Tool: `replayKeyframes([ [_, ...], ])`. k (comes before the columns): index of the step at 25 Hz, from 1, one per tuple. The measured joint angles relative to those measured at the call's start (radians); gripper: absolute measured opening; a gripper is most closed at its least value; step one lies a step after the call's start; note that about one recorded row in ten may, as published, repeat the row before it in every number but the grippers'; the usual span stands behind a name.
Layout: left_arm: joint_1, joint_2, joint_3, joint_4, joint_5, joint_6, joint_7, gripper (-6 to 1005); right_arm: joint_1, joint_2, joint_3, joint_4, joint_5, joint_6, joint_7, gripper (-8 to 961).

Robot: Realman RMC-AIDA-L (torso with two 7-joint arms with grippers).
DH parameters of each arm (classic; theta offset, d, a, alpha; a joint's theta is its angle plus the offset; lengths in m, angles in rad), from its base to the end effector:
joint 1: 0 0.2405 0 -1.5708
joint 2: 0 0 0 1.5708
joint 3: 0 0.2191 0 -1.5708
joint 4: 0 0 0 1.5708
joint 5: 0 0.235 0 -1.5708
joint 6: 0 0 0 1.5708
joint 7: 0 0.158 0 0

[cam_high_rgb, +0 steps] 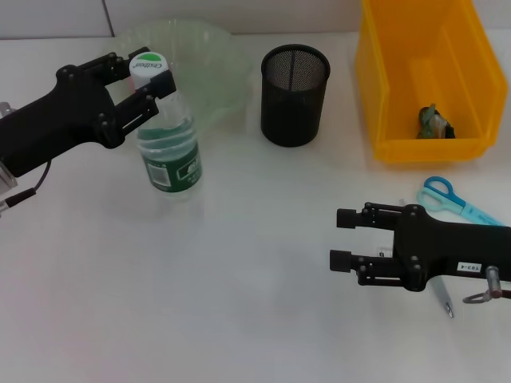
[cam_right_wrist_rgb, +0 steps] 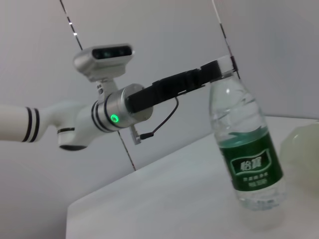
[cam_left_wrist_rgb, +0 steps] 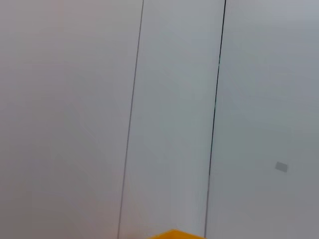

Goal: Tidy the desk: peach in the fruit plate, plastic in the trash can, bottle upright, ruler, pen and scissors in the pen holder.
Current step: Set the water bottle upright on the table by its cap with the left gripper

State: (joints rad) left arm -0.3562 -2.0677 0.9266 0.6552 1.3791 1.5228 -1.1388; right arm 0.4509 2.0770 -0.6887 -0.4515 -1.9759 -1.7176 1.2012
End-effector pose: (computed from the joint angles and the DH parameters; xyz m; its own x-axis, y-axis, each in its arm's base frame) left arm -0.2343 0.3329 0.0348 0.6406 0.0517 0.7662 0.4507 -0.8331 -0.3206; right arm 0.2578 0.2742 -0.0261 0.7123 -0.3763 -0.5924 -0.4326 -0.9001 0.0516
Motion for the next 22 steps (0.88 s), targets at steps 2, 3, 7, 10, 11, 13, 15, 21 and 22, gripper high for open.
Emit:
replayKeyframes([
  [2, 0.001, 0.001, -0.001, -0.024, -0.014, 0.0, 0.058, 445, 0.002, 0.0, 0.002, 0.006, 0.001, 0.005, 0.0, 737],
  [3, 0.001, 0.001, -0.001, -0.032, -0.016, -0.001, 0.082, 445, 0.006, 0.0, 0.004, 0.012, 0.001, 0.008, 0.0, 737],
  [7, -0.005, -0.002, -0.003, -0.069, -0.018, -0.025, 0.156, 445, 0.025, 0.0, 0.012, 0.046, 0.002, 0.027, 0.0, 736],
  [10, -0.019, -0.004, -0.014, -0.138, -0.05, -0.044, 0.235, 446, 0.035, 0.0, 0.013, 0.062, 0.002, 0.037, 0.0, 736],
  [11, -0.024, -0.004, -0.017, -0.173, -0.084, -0.047, 0.285, 441, 0.039, 0.0, 0.012, 0.068, 0.002, 0.042, 0.0, 736],
  [13, -0.024, -0.004, -0.018, -0.193, -0.108, -0.049, 0.31, 445, 0.041, 0.0, 0.012, 0.071, 0.002, 0.042, 0.0, 736],
  [15, -0.025, -0.005, -0.018, -0.223, -0.141, -0.052, 0.347, 449, 0.045, 0.001, 0.012, 0.077, 0.003, 0.042, 0.0, 736],
  [21, -0.041, -0.005, -0.015, -0.277, -0.161, -0.091, 0.397, 462, 0.05, 0.002, 0.012, 0.088, 0.003, 0.044, 0.001, 736],
  [22, -0.041, -0.005, -0.015, -0.277, -0.161, -0.091, 0.397, 464, 0.05, 0.002, 0.012, 0.088, 0.003, 0.044, 0.001, 736],
])
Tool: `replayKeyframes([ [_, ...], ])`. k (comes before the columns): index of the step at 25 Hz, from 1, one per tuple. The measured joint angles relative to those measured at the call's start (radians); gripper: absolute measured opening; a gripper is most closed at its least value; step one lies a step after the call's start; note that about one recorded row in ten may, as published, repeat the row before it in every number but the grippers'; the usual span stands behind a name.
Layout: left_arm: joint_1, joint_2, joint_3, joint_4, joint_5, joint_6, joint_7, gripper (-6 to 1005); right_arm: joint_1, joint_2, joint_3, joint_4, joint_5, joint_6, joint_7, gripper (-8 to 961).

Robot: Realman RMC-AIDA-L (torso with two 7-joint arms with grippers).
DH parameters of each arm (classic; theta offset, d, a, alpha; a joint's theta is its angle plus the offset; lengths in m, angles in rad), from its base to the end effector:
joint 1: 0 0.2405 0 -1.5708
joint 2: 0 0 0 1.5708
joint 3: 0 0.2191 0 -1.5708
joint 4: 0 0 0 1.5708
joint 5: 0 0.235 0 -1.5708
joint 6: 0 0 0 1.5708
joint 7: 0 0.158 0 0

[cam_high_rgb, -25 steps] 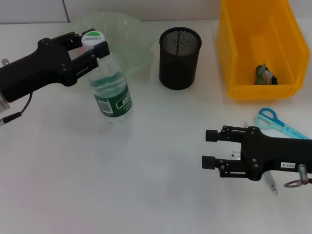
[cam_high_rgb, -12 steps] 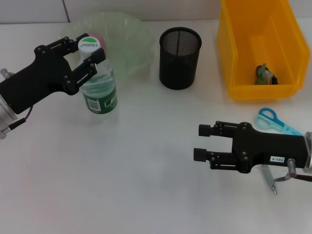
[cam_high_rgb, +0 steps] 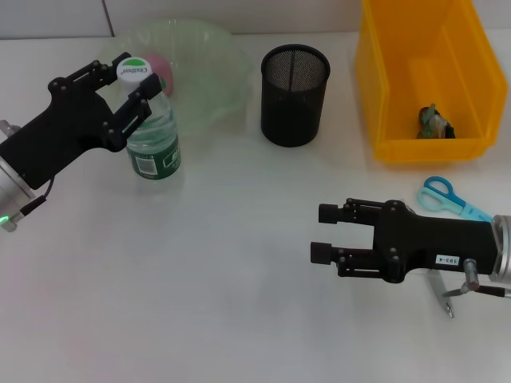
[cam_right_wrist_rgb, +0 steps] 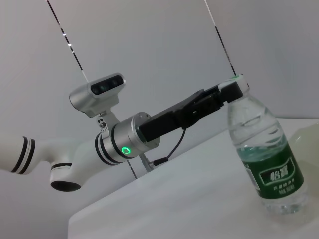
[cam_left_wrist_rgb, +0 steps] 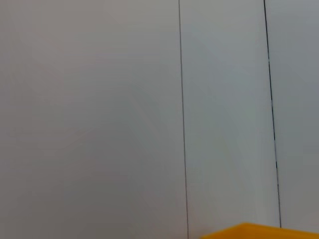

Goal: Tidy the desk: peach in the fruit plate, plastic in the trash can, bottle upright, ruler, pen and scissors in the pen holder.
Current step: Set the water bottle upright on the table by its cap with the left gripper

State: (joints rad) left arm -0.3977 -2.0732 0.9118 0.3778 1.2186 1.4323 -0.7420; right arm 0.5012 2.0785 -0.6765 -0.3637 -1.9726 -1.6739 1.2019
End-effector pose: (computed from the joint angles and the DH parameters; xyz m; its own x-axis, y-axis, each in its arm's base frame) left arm -0.2625 0.3321 0.0056 0.6790 -0.0740 0.7304 0.4775 -0.7111 -0.5160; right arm 0.2492 0.2797 -0.0413 0.6852 -0.4099 -0.6021 -0.4563 -0.8859 0.0838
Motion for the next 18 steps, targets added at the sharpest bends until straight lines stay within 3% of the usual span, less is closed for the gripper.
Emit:
replayKeyframes([
  [18, -0.007, 0.001, 0.007, -0.026, 0.0, -0.02, 0.004, 502, 0.0, 0.002, -0.003, 0.003, 0.0, 0.011, 0.002, 736],
])
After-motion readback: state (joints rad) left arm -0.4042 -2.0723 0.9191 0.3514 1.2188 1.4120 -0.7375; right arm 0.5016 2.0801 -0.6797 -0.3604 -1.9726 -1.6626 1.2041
